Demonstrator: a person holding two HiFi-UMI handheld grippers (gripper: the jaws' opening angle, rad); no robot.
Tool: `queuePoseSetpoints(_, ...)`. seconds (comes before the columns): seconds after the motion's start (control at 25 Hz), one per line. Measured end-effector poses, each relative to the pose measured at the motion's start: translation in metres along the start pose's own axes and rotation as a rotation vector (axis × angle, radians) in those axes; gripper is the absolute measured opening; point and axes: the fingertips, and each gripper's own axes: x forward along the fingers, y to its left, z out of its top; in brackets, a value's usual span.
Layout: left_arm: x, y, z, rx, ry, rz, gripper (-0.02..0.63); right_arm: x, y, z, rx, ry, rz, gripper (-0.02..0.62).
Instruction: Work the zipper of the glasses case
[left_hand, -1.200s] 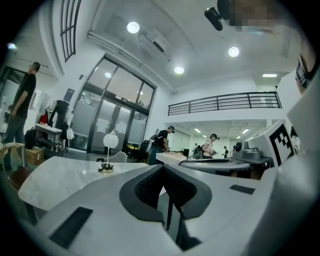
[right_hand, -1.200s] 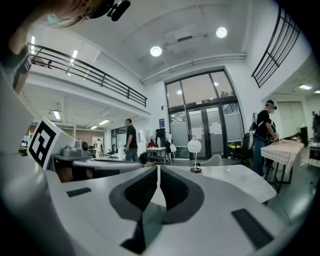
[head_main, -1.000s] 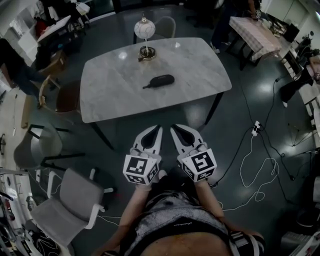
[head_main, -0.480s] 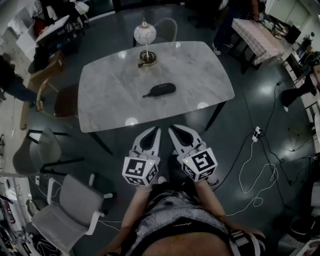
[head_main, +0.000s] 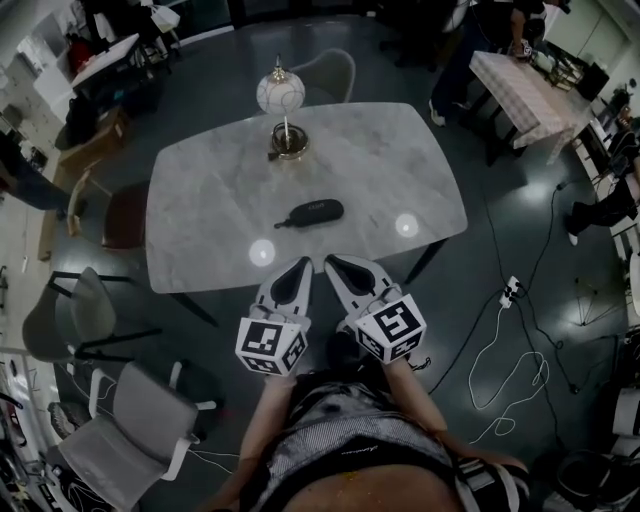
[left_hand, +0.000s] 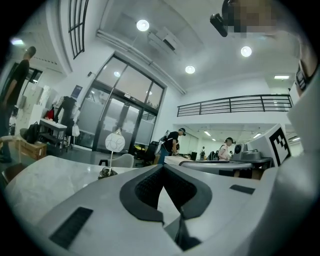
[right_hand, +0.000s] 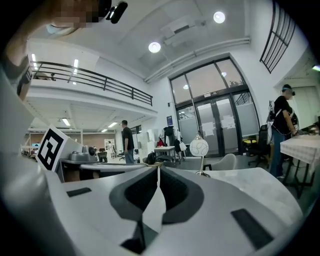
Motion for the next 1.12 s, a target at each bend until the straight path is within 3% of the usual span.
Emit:
queuePoseSetpoints(0.52, 0.076, -0.001, 0.005, -0.006, -0.006, 0.045, 0.0, 0.02, -0.067, 0.015, 0.003, -0.026, 0.095, 0.067)
queuePoseSetpoints(0.88, 0.095, 0.003, 0.004, -0.011, 0.014, 0.059, 0.0, 0.021, -0.092, 0.012, 0.017, -0.013, 0.076, 0.068)
queuePoseSetpoints(1.12, 0.114, 0.009, -0.002, -0.017, 0.036, 0.019, 0.0, 0.033, -0.108, 0.007, 0.031, -0.008, 0.043, 0.067)
